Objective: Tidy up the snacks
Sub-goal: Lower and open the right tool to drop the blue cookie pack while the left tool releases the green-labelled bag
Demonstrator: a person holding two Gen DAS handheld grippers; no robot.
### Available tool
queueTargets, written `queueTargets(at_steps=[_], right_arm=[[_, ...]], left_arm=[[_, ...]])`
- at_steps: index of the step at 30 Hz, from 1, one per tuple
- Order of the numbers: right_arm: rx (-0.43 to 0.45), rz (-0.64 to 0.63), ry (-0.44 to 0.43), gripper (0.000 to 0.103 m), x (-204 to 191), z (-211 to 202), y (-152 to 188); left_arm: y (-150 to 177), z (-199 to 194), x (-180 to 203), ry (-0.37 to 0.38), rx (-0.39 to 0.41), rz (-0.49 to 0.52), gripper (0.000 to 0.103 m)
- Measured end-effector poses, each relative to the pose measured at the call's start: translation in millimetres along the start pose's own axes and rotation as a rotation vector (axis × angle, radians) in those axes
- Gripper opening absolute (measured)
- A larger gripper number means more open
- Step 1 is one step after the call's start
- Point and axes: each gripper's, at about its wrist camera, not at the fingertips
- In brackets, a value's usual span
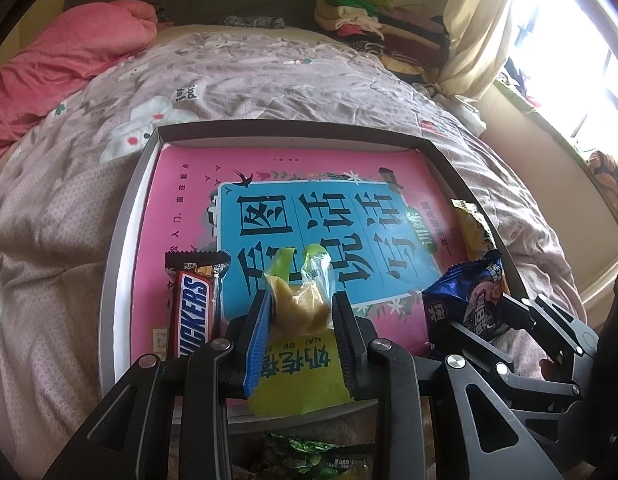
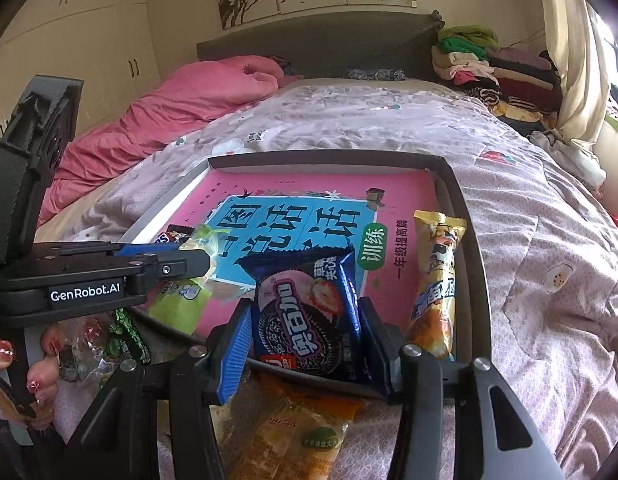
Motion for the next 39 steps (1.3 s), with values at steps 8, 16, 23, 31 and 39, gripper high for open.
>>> queueTargets(at_steps=[8, 16, 23, 31, 39], right_arm=[[0.002, -0.005, -0.010, 0.053, -2.2, -2.2, 0.4], [0.006, -0.003, -0.031, 0.053, -2.7, -3.0, 0.6], [0.020, -0.007, -0.032, 0.056, -3.4, -5.9, -0.5], [0.039, -0.001, -0.022, 0.060, -0.6, -9.2, -2.4], [0.064, 0.011, -0.026, 0.064, 2.3, -15.0, -4.7]], left_arm=[[1.6, -1.9, 1.4, 0.003, 0.001, 0.006, 0.032], [2.5, -5.6, 0.0, 0.015, -0.001, 0.002, 0.032], [3.0, -6.7, -1.9, 0.027, -0.008, -0.009, 0.032], [3.8, -9.2, -2.0, 0.022, -0.013, -0.007, 0.032], [4.3, -18.3, -8.1, 0.020, -0.007, -0.022, 0.043]])
Point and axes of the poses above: each gripper's, at about its wrist camera, not at the fingertips, and z roughly the way its jaws point, x to its right, y to its underside, and after that the axes turned 7 degrees about z, right-handed
